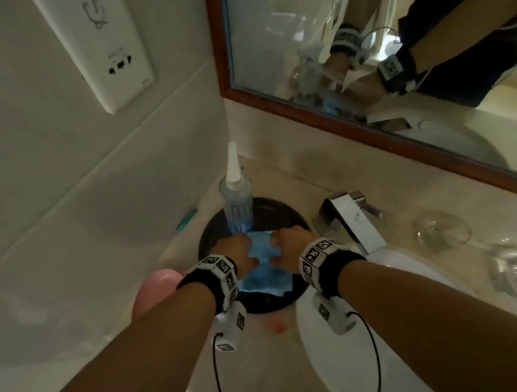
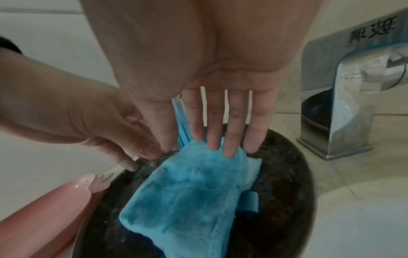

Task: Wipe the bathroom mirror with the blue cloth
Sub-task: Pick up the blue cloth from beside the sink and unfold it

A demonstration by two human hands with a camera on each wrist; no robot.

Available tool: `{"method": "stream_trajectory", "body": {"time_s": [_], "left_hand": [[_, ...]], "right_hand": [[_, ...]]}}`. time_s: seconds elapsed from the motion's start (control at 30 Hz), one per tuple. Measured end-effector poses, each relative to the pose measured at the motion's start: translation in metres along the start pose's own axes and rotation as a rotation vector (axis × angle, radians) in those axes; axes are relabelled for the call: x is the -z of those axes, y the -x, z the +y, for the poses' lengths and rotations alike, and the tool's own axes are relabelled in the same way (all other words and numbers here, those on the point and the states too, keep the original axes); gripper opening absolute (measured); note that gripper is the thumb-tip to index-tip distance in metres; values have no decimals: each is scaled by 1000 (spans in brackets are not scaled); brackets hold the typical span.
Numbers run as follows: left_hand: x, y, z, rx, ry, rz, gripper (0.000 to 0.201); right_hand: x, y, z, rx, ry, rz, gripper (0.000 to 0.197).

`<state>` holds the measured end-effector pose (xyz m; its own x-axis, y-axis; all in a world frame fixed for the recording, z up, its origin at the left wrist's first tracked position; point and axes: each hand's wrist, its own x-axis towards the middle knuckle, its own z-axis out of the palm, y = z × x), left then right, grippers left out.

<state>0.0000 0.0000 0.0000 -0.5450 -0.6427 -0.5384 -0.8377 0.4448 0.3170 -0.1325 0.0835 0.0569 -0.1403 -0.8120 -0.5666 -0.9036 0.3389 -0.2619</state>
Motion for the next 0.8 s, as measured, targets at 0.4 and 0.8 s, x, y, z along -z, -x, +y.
{"method": "stream_trajectory", "body": {"time_s": [0.4, 0.8], "left_hand": [[-14, -11, 19, 253, 214, 77, 44], [47, 33, 60, -56, 362, 133, 21]], "right_hand": [[-4, -6, 27, 42, 42, -18, 46], [36, 33, 13, 63, 59, 135, 38]]}}
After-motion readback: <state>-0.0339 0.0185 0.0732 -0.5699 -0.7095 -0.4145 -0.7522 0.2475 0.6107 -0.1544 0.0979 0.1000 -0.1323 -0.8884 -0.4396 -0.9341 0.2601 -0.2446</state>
